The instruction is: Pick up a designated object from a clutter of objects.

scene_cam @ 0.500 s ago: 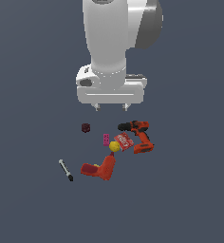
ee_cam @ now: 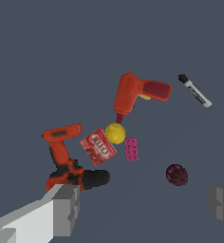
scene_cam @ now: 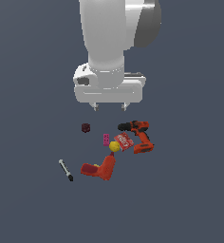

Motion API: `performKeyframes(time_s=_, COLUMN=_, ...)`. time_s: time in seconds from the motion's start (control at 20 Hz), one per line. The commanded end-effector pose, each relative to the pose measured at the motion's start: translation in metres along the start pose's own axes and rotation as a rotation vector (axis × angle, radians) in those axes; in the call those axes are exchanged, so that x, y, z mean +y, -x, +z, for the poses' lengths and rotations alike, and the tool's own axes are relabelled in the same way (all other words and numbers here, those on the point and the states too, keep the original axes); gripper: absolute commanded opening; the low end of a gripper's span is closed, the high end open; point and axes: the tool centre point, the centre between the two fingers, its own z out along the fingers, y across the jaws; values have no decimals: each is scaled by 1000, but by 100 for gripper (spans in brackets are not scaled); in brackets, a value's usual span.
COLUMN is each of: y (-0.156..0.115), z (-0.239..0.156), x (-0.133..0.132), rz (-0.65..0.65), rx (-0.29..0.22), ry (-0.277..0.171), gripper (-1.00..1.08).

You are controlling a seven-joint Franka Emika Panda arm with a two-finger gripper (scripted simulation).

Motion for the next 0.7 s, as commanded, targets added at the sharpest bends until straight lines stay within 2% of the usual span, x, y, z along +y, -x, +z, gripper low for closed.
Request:
performKeyframes(time_s=0.0, y=-1, z=-3, x=1, rz=-1, rx=4, ry=-1, gripper=100)
performKeyframes(time_s=0.35, y=-1, z=4, x=2, rz=-3, rx=4, ry=1, gripper=100)
performKeyframes(time_s=0.65, y=-4, z=30, x=6, rz=-11, rx=6, ry=6, gripper=100)
